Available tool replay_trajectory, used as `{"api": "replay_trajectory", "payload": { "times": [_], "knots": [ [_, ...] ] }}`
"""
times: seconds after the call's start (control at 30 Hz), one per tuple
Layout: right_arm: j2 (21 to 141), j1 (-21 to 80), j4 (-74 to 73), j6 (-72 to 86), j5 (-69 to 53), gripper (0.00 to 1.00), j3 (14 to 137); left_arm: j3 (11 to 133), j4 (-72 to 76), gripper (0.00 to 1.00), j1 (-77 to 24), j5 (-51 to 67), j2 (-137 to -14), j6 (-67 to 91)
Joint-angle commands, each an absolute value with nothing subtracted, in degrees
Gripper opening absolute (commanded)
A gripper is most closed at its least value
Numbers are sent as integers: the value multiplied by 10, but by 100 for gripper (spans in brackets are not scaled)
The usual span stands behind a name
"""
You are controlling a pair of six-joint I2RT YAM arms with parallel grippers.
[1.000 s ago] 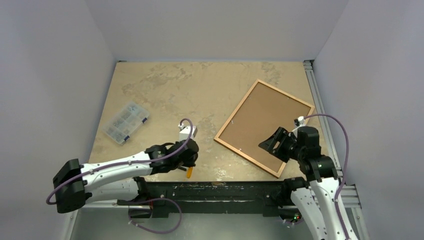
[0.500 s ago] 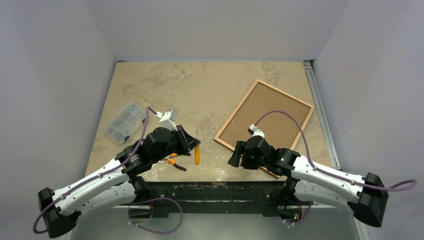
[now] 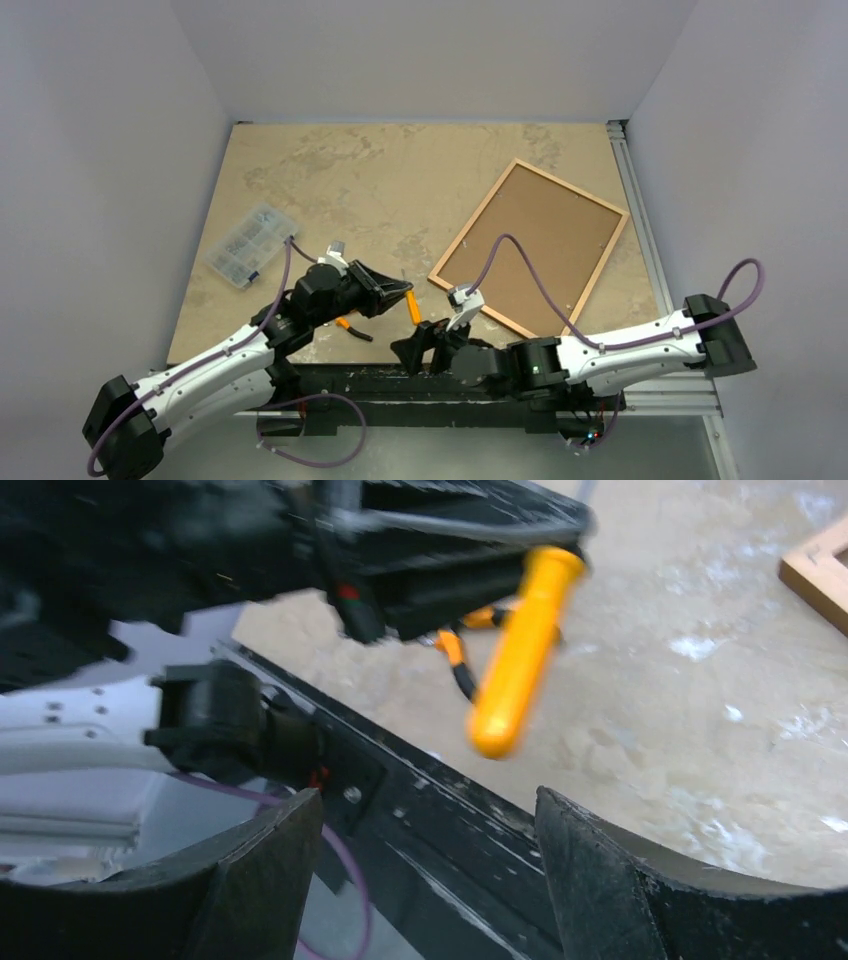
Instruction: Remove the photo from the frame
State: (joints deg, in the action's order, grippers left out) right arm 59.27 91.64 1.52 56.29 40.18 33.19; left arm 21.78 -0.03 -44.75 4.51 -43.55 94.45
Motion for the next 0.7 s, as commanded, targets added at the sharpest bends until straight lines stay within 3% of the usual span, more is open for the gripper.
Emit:
{"api": "replay_trajectory", "payload": {
  "times": [0.0,0.13,0.27,0.47,0.67],
  "knots": [
    [667,968,-157,615,639,79,478,217,55,0,-442,92,-438,1066],
    [713,972,-226,597,669,76,541,259,-70,0,-439,148,-446,1082],
    [760,972,-316,612,707,71,601,259,-84,0,-439,167,-454,1106],
    [803,972,-368,622,728,55,639,267,-95,0,-439,193,-473,1122],
    [801,972,-399,693,730,56,620,264,-80,0,-438,189,-483,1128]
  ]
}}
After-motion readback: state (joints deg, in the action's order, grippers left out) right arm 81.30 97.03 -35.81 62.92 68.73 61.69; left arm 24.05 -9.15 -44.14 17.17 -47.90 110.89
